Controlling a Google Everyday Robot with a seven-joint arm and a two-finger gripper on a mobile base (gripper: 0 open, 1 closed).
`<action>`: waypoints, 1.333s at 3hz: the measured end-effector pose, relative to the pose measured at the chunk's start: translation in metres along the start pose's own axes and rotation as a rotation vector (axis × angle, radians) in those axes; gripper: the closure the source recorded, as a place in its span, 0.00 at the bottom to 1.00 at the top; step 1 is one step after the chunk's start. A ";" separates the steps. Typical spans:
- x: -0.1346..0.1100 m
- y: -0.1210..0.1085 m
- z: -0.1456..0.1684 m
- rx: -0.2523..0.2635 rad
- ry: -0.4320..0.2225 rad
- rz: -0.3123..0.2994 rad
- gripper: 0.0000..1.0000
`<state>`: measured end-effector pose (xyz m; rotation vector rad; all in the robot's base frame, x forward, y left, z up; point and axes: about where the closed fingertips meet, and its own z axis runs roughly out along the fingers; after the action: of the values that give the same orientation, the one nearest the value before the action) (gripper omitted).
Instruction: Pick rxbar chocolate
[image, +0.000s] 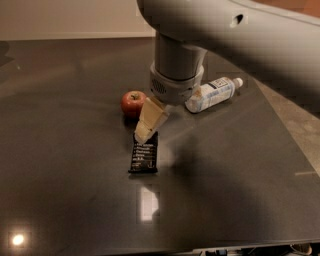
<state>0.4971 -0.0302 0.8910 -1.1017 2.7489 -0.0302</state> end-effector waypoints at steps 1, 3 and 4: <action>0.000 -0.001 0.000 0.005 -0.002 0.078 0.00; -0.006 0.002 0.007 0.005 -0.004 0.132 0.00; -0.014 0.007 0.020 0.001 0.002 0.252 0.00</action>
Offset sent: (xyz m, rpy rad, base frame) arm 0.0008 -0.0003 -0.0004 0.0106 -0.0015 -0.0760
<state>0.5052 -0.0146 0.8730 -0.7466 2.8659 0.0010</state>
